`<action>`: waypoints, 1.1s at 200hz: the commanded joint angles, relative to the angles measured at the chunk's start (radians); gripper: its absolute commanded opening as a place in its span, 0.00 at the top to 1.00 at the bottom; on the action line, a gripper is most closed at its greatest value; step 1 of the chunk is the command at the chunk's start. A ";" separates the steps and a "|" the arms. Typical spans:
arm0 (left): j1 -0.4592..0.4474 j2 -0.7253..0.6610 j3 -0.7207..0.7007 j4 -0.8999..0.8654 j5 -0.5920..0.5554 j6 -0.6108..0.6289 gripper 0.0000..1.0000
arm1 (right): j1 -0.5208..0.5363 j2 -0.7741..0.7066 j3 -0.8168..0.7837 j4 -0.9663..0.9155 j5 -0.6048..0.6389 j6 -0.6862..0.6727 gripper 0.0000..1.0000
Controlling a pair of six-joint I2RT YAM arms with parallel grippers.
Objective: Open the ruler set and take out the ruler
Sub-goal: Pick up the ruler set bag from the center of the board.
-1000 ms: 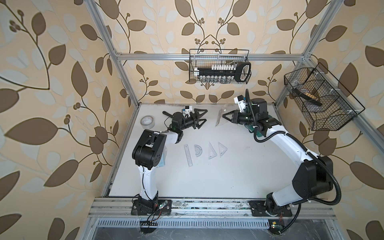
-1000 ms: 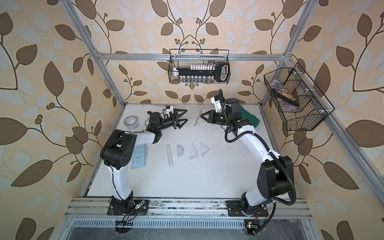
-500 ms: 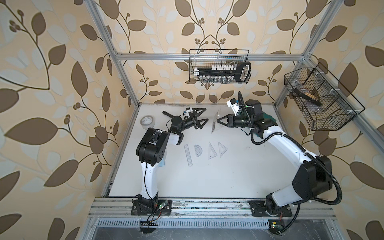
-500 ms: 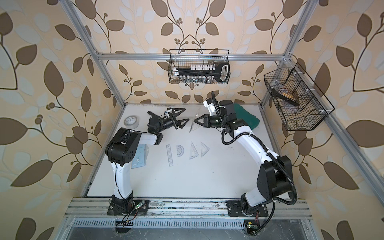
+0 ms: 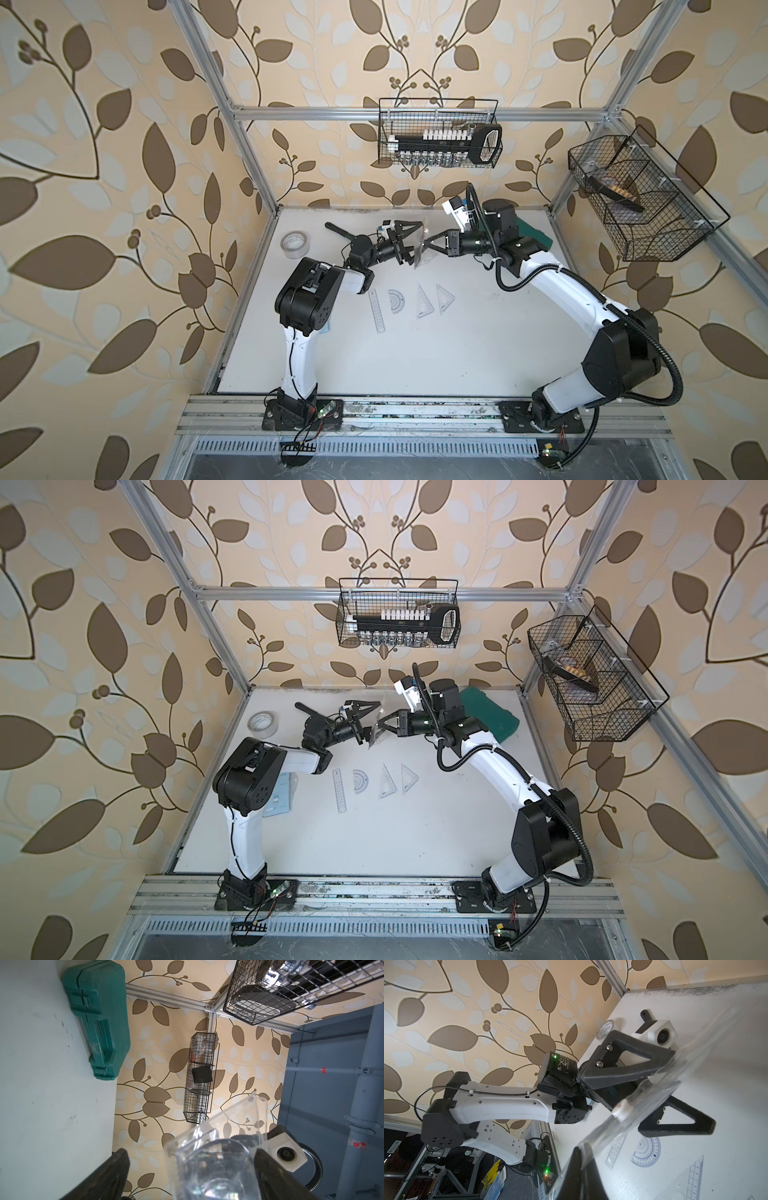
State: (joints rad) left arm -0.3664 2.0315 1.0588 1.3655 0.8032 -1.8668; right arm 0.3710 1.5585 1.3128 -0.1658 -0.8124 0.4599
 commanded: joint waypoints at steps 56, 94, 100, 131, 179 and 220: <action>-0.002 -0.119 -0.003 0.067 0.006 -0.011 0.15 | -0.007 -0.017 -0.058 -0.099 0.045 -0.108 1.00; -0.002 -0.125 -0.003 0.066 0.010 -0.008 0.26 | -0.042 -0.035 -0.059 -0.123 0.094 -0.100 1.00; -0.002 -0.127 -0.005 0.067 0.010 -0.005 0.27 | -0.049 -0.037 -0.059 -0.119 0.096 -0.093 1.00; -0.002 -0.139 -0.011 0.067 0.017 0.014 0.30 | -0.060 -0.037 -0.062 -0.088 0.100 -0.063 1.00; -0.002 -0.143 -0.024 0.067 0.031 0.035 0.46 | -0.061 -0.028 -0.057 -0.062 0.105 -0.045 1.00; -0.002 -0.149 -0.040 0.067 0.042 0.052 0.64 | -0.070 -0.020 -0.057 -0.038 0.103 -0.027 1.00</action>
State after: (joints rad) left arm -0.3660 1.9415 1.0264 1.3670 0.8143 -1.8442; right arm 0.3092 1.5459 1.2697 -0.2386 -0.7170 0.4202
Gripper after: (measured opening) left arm 0.409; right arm 0.047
